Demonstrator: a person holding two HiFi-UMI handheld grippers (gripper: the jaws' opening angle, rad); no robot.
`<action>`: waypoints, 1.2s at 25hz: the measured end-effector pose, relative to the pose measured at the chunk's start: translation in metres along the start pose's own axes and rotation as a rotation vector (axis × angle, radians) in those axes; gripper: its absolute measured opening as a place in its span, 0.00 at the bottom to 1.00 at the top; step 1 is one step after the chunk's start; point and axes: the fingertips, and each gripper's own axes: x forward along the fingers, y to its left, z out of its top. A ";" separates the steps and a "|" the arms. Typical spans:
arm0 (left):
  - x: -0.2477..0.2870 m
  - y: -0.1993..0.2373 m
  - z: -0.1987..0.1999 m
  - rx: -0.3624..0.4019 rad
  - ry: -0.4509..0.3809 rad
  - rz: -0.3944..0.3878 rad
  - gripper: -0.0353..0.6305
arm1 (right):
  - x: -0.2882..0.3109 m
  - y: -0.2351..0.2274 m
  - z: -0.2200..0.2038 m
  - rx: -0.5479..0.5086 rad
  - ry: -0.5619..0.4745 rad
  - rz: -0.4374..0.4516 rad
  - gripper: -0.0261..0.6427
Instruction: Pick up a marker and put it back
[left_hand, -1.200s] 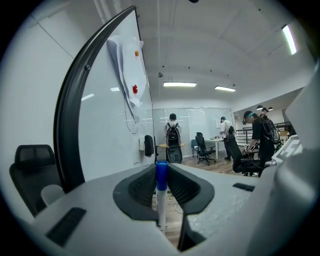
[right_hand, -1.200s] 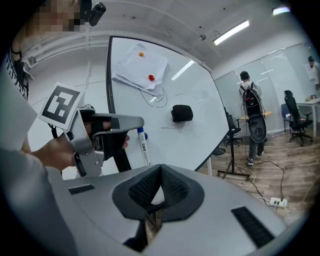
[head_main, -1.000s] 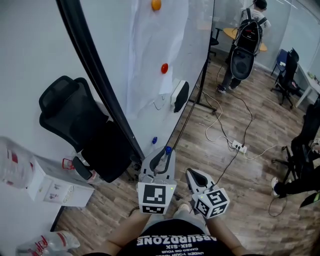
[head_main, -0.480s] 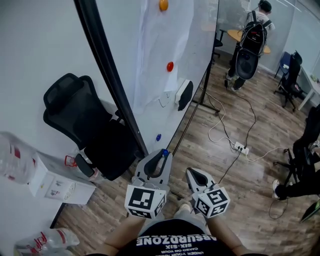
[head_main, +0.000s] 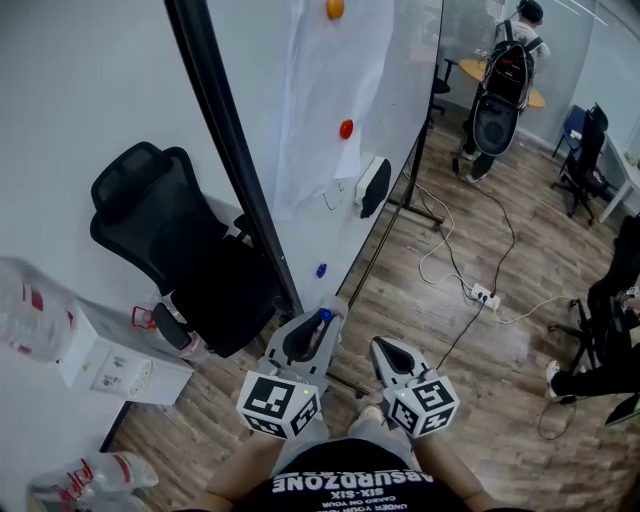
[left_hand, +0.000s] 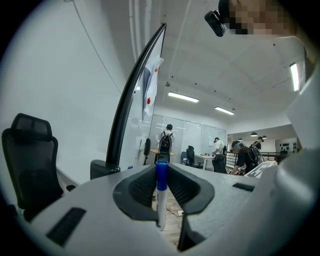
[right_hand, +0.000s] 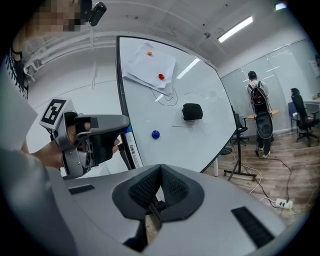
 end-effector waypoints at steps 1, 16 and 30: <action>-0.001 0.001 -0.003 -0.007 0.006 0.001 0.15 | 0.000 0.000 0.000 0.001 0.000 0.001 0.03; -0.009 0.010 -0.047 -0.073 0.066 0.010 0.15 | -0.001 0.005 -0.005 0.023 0.006 0.020 0.03; -0.014 0.013 -0.076 -0.083 0.120 -0.013 0.15 | 0.000 0.006 -0.011 0.026 0.022 0.024 0.03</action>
